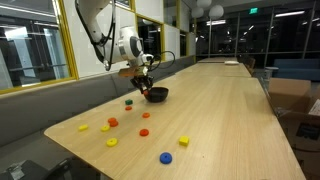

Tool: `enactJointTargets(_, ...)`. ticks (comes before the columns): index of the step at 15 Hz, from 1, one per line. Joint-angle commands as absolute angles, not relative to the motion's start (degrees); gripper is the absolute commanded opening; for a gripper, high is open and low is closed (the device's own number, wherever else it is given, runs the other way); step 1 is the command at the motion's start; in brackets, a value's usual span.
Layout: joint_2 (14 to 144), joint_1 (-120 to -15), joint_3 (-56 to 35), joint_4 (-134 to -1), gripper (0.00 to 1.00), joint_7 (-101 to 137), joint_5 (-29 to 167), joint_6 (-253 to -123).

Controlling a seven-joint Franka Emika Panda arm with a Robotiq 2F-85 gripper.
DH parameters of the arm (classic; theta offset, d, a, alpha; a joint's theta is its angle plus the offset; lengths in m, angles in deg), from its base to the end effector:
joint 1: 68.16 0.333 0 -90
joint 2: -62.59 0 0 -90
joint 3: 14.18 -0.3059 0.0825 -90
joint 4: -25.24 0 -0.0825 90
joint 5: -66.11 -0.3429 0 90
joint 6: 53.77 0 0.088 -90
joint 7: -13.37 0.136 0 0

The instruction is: Pick up some of the orange objects from the table and put them in the bowl

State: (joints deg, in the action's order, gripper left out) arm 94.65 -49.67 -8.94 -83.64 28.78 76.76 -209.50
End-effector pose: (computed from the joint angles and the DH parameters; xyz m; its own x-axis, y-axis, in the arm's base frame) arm 0.6134 0.1527 0.2260 0.9501 0.1495 0.2738 0.1280 -0.9872 0.0949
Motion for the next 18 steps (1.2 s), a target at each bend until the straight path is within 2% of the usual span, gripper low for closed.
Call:
enactJointTargets(1,96.6,-49.8,-8.0,-77.9,0.25,29.5,78.5,-209.3)
enactJointTargets(9,104.9,-53.9,-10.1,-65.0,0.26,25.5,76.0,-206.5)
enactJointTargets(10,105.7,-54.2,-10.4,-63.8,0.67,25.4,75.6,-205.8)
enactJointTargets(12,107.1,-54.7,-10.8,-62.2,0.74,25.1,75.3,-204.7)
enactJointTargets(15,107.5,-54.7,-10.9,-61.4,0.97,25.1,75.5,-203.2)
enactJointTargets(16,107.1,-54.3,-10.7,-61.9,1.00,25.5,75.8,-203.0)
enactJointTargets(18,105.3,-53.4,-10.3,-64.3,1.00,26.4,76.4,-203.8)
